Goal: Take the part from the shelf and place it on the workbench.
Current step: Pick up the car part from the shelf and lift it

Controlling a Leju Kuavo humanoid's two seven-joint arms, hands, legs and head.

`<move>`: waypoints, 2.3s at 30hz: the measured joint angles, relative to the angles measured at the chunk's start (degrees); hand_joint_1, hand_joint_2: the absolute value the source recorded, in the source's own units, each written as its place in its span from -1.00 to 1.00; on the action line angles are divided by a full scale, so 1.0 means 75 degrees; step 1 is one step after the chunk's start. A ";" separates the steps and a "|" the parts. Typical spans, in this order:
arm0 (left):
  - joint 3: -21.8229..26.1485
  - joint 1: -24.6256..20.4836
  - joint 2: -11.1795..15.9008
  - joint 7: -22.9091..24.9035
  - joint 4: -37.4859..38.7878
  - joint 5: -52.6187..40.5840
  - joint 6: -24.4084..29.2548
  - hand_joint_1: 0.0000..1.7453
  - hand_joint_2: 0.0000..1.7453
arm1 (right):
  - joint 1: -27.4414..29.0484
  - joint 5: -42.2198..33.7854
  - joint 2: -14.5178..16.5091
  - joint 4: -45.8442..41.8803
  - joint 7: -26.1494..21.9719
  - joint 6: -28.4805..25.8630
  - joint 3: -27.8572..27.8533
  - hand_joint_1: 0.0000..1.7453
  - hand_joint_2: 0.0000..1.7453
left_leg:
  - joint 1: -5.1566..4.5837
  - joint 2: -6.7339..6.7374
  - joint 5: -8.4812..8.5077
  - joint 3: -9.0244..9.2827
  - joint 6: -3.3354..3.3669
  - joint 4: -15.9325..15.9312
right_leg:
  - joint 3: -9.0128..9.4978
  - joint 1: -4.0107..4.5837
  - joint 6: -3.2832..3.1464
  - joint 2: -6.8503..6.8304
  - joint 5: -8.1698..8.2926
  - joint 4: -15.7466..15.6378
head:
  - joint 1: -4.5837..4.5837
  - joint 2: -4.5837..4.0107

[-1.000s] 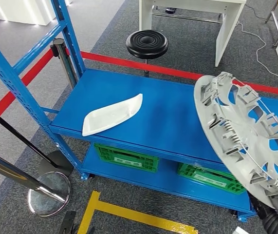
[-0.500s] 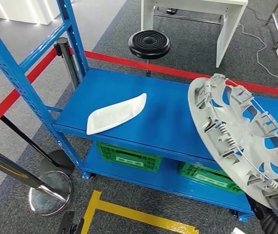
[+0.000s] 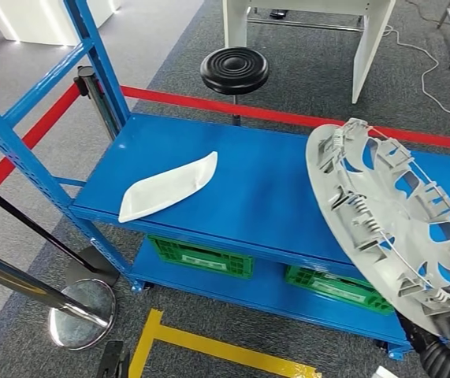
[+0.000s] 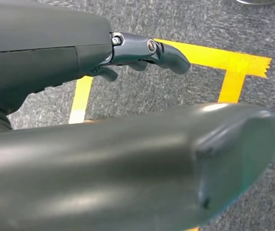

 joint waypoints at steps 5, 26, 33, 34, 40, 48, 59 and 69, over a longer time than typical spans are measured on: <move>-0.0002 0.0004 0.0023 -0.0017 0.0003 0.0011 -0.0014 -1.00 -1.00 | -0.0006 -0.0005 0.0003 0.0000 0.0000 0.0000 0.0007 1.00 1.00 | -0.0017 0.0002 0.1169 0.0470 0.0152 -0.1543 | 0.0083 0.0044 0.0026 0.0023 -0.0037 0.0011 | 0.0004 0.0001; -0.0006 -0.0006 0.0034 -0.0024 0.0012 0.0045 -0.0016 -1.00 -1.00 | -0.0008 -0.0024 -0.0015 0.0035 0.0002 0.0000 0.0057 1.00 1.00 | 0.0109 -0.0019 0.1145 0.0451 -0.0015 -0.1737 | 0.0165 -0.0040 0.0138 0.0072 -0.0173 0.0060 | 0.0027 0.0001; -0.0010 0.0011 0.0021 -0.0047 0.0012 0.0088 -0.0016 -1.00 -1.00 | 0.0006 -0.0003 -0.0015 0.0038 0.0002 0.0000 0.0058 1.00 1.00 | 0.0054 -0.0012 0.0682 -0.0290 0.0116 -0.0134 | 0.0195 0.0128 -0.0029 0.0042 -0.0188 0.0054 | -0.0002 0.0000; -0.0011 0.0010 0.0025 -0.0049 0.0013 0.0090 -0.0016 -1.00 -1.00 | 0.0005 -0.0002 -0.0015 0.0038 0.0002 0.0000 0.0058 1.00 1.00 | 0.0008 -0.0012 0.0966 -0.0057 0.0219 -0.0655 | 0.0214 0.0157 -0.0039 0.0043 -0.0194 0.0054 | 0.0000 0.0001; -0.0015 -0.0002 0.0036 -0.0090 0.0026 0.0146 -0.0015 -1.00 -1.00 | 0.0001 -0.0001 -0.0015 0.0037 0.0001 0.0000 0.0062 1.00 1.00 | -0.0073 0.0009 0.1346 0.0462 0.0391 -0.1906 | 0.0138 0.0202 0.0075 0.0029 -0.0214 0.0090 | 0.0014 0.0001; -0.0023 -0.0005 0.0002 -0.0117 0.0026 0.0183 -0.0026 -1.00 -1.00 | 0.0007 -0.0007 -0.0015 0.0038 -0.0001 -0.0001 0.0063 1.00 1.00 | 0.0107 0.0024 0.1408 0.0492 0.0295 -0.2013 | -0.0647 -0.0019 0.0449 0.0034 -0.0791 0.1723 | 0.0039 0.0001; -0.0028 -0.0005 0.0014 -0.0138 0.0035 0.0197 -0.0028 -1.00 -1.00 | 0.0004 -0.0003 -0.0015 0.0038 0.0005 -0.0001 0.0060 1.00 1.00 | 0.0168 0.0001 0.0625 -0.0073 -0.0115 -0.0668 | 0.0166 -0.0002 0.0022 0.0053 -0.0220 0.0089 | 0.0001 0.0001; -0.0084 -0.0004 0.0080 -0.0197 0.0062 0.0217 -0.0025 -1.00 -1.00 | 0.0004 -0.0322 -0.0034 0.0077 0.0020 -0.0006 0.0130 1.00 1.00 | -0.0146 0.0007 0.1333 0.0419 0.0362 -0.1813 | 0.0165 0.0201 -0.0040 0.0052 -0.0253 0.0107 | 0.0020 0.0001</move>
